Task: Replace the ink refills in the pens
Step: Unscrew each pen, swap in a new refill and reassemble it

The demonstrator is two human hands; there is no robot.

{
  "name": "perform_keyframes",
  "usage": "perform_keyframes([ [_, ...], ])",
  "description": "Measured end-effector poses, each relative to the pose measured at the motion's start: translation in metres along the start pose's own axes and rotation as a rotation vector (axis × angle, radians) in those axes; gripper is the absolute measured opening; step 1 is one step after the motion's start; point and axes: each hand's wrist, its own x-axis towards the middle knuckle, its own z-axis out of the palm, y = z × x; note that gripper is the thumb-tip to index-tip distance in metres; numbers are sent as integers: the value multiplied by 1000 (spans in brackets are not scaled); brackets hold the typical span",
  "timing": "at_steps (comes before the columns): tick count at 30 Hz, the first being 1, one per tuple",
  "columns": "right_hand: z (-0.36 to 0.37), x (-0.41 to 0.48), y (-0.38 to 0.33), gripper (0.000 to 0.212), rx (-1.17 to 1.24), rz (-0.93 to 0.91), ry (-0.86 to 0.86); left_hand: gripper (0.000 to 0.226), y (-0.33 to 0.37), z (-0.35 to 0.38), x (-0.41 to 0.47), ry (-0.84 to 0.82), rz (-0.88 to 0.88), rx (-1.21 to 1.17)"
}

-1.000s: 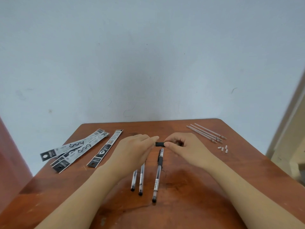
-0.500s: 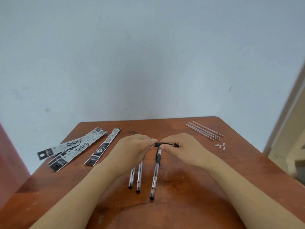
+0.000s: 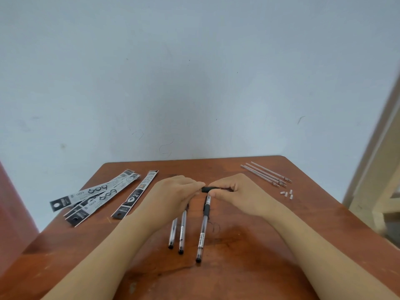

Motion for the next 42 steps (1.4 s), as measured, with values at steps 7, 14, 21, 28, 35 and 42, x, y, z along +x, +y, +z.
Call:
perform_keyframes([
  [7,-10,1,-3,23,-116,68,-48,33,1,-2,3,-25,16,10],
  [14,-59,-17,24,17,-49,176,118,21,-40,-24,-13,69,-507,-144],
  [21,-26,0,33,32,-305,206,1,26,-20,-8,-5,-37,-431,-175],
  [28,-15,4,49,33,-469,271,-50,27,-13,-4,-5,-40,-398,-148],
  [35,-15,6,51,35,-491,324,-56,28,-10,0,-5,-60,-375,-157],
  [42,-15,6,50,33,-523,336,-61,28,-10,4,-5,-76,-353,-157],
])
